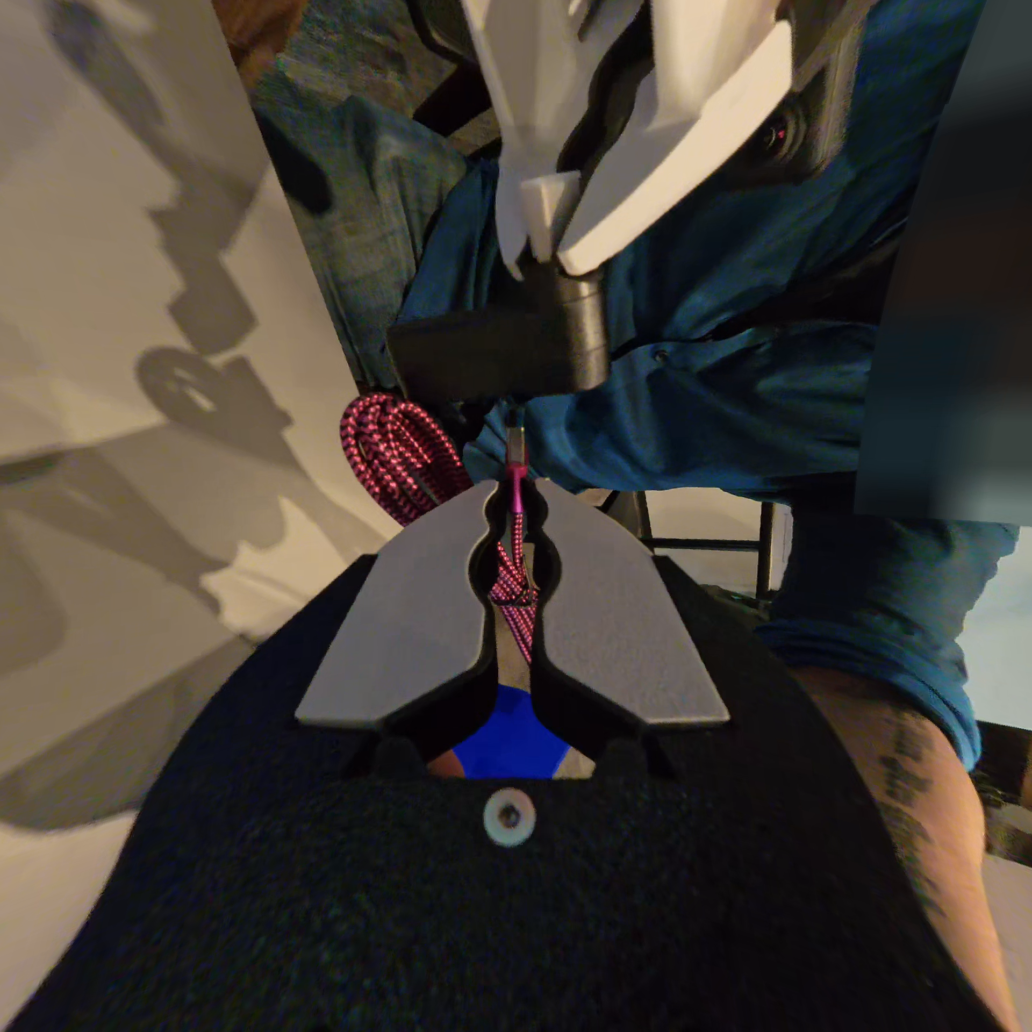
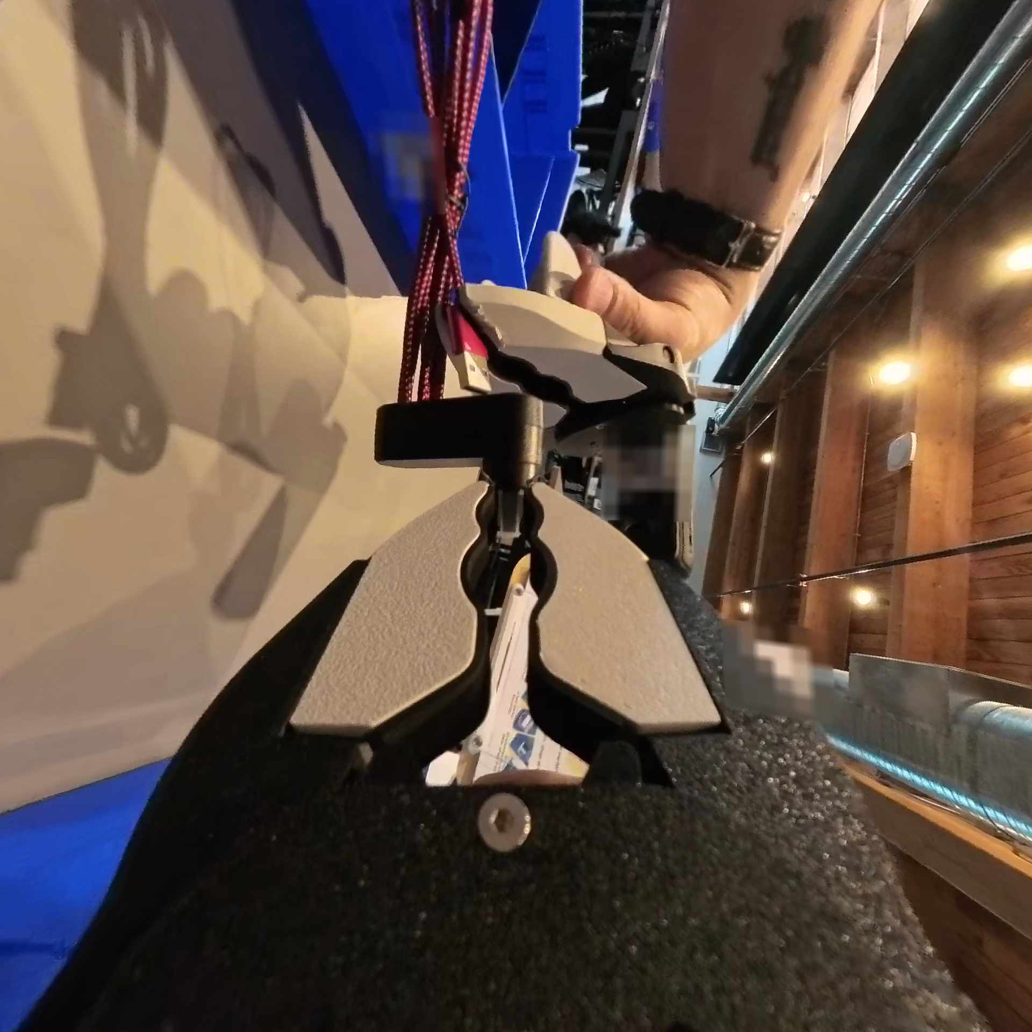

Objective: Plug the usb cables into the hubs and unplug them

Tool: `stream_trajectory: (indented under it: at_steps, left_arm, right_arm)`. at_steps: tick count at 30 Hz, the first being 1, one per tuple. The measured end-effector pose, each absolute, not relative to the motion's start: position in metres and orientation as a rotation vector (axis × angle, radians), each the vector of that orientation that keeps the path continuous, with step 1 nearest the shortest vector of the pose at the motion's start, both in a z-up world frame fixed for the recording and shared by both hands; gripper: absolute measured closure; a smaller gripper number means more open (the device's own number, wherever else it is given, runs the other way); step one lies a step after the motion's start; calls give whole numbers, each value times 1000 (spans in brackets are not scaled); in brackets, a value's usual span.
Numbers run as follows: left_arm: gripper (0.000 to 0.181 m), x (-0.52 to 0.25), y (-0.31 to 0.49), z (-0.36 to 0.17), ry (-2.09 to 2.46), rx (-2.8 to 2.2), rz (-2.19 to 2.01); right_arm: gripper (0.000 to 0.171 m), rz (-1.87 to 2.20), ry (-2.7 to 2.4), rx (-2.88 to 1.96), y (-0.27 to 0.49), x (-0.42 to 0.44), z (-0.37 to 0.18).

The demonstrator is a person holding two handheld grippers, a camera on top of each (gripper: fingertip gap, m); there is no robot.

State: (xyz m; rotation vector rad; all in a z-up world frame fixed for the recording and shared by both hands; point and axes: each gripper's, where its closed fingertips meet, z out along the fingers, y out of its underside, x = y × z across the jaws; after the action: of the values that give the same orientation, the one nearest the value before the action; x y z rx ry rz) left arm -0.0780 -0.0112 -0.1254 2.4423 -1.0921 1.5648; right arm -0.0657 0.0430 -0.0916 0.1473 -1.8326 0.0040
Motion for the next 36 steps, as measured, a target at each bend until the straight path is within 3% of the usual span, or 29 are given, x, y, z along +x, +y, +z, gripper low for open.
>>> stream_trajectory:
  at_steps: [36]
  left_arm:
    - [176, -71, -22, -137, -1142, 2240, 1620]
  right_arm:
    - [164, 34, -1717, 195, 21, -70, -108]
